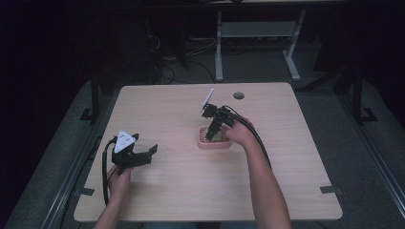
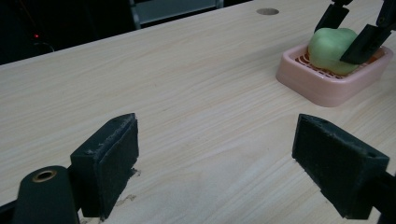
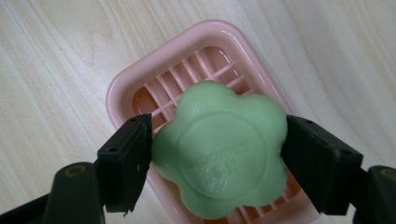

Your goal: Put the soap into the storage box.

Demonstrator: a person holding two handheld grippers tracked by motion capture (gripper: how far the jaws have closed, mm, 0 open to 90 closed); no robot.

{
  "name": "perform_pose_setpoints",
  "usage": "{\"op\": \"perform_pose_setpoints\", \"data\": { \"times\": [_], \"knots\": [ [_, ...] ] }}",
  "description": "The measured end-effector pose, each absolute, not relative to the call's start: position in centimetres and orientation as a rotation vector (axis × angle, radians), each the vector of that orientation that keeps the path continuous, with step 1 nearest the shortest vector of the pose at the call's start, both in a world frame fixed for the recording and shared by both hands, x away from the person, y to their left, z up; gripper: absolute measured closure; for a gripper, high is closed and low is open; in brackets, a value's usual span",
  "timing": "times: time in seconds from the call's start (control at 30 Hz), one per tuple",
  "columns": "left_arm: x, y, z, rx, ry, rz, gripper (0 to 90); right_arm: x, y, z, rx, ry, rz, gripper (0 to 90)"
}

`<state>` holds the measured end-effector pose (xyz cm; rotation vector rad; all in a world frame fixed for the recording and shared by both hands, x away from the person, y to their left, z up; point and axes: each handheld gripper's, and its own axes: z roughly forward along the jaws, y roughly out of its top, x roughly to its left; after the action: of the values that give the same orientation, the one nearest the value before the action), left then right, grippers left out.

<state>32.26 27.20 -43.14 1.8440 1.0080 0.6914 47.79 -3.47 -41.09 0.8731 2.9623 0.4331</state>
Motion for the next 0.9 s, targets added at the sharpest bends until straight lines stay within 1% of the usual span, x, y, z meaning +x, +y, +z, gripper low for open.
{"op": "perform_pose_setpoints", "data": {
  "times": [0.4, 0.9],
  "knots": [
    [32.2, 27.2, -43.1, 1.851, 1.008, 0.687, 14.3, 47.4, -5.0, -39.7, 0.913, 2.917, 0.500, 23.7],
    [32.2, 27.1, -43.2, 1.856, 1.000, 0.691, 14.3, 46.4, -7.7, -38.9, 0.943, 2.879, 0.567, 23.7]
  ]
}}
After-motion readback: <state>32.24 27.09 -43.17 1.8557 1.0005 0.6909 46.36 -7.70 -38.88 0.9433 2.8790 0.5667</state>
